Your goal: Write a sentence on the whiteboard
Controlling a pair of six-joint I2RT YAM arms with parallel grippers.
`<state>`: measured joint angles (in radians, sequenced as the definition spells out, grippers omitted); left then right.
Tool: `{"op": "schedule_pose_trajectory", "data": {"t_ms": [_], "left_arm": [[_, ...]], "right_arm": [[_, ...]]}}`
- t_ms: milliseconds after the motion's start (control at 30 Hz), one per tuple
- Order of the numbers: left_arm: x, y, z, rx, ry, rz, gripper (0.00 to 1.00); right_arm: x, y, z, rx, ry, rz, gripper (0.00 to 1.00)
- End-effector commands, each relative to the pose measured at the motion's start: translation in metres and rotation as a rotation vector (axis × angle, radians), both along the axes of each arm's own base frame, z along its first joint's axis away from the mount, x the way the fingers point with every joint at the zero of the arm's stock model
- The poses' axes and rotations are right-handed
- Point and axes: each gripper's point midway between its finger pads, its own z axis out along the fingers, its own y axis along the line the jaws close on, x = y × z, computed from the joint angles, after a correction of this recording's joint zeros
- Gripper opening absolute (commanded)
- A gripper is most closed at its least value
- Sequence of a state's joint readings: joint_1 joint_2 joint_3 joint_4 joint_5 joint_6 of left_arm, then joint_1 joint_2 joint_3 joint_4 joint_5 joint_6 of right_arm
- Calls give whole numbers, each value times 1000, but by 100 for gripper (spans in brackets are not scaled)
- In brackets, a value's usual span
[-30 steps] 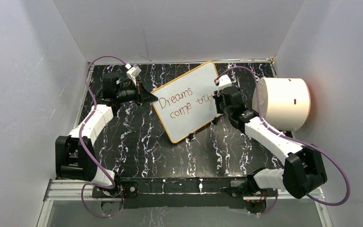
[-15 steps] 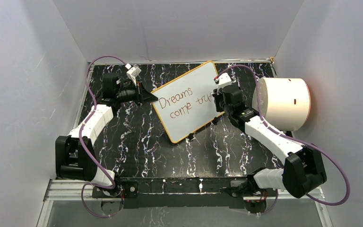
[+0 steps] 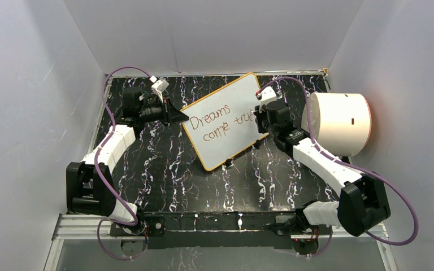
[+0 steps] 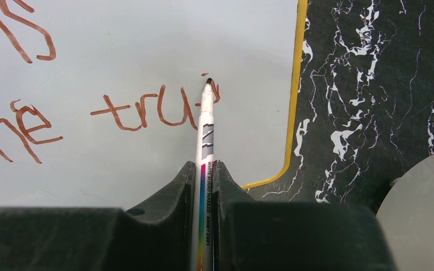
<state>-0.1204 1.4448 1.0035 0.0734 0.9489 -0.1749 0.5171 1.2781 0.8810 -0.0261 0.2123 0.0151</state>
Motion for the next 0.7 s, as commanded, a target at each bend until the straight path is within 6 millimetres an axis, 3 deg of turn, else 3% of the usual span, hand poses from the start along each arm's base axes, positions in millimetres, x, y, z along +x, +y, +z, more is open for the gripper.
{"op": "schedule_pose_trajectory", "data": {"t_ms": [0,433,667], "left_arm": [[-5,10,-64,153,129,59,0],[-5,10,-64,154,129,60,0],[-5,11,-65,156,129,61,0]], "right_arm": [[-3,10,9,37,-5,53,0],[-21,-2,-22,4,79,27,0],[-19,-11,-32,-33,90,-16,0]]}}
